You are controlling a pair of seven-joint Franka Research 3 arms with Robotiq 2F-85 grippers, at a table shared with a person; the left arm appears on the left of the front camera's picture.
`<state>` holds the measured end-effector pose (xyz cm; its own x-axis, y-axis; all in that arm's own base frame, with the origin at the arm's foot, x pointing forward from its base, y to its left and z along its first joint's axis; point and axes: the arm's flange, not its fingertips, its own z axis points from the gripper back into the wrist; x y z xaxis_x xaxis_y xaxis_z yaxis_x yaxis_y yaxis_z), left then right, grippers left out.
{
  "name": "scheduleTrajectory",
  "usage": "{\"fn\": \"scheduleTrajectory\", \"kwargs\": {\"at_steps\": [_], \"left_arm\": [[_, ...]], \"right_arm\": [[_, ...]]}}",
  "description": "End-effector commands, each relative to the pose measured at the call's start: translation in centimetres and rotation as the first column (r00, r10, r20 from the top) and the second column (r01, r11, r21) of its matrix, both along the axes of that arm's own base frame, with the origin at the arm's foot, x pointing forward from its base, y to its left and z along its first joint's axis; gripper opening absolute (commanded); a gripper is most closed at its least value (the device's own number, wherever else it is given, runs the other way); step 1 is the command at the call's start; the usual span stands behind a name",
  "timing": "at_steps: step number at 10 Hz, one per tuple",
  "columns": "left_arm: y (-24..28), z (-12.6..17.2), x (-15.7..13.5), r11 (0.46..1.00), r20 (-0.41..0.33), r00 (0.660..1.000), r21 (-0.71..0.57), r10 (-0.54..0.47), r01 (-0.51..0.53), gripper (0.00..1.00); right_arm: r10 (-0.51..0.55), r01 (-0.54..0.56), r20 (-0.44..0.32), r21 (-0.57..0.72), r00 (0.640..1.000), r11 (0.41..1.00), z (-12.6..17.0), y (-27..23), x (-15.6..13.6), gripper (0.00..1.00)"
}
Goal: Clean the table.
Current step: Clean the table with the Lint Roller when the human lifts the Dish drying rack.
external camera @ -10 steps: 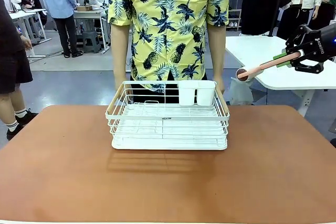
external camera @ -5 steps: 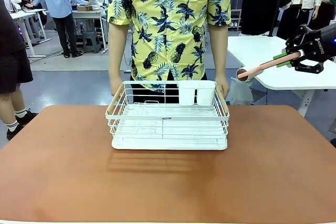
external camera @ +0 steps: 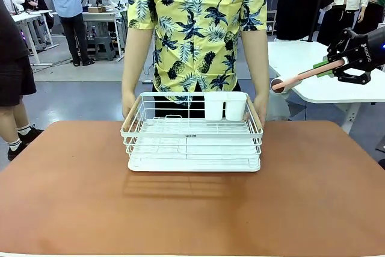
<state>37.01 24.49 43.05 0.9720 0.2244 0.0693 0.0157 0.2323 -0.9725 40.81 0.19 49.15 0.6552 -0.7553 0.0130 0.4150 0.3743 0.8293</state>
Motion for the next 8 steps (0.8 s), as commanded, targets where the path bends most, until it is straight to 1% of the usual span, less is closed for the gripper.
{"fn": "scheduleTrajectory", "kwargs": {"at_steps": [1,8], "left_arm": [[0.01,-0.03,-0.41,1.0,0.005,1.0,-0.005,0.0,0.0,1.0],[0.01,-0.03,-0.41,1.0,0.005,1.0,-0.005,0.0,0.0,1.0]], "right_arm": [[0.0,0.0,0.002,0.001,1.0,1.0,0.06,0.05,-0.01,0.0],[0.0,0.0,0.002,0.001,1.0,1.0,0.06,0.05,-0.01,0.0]]}}
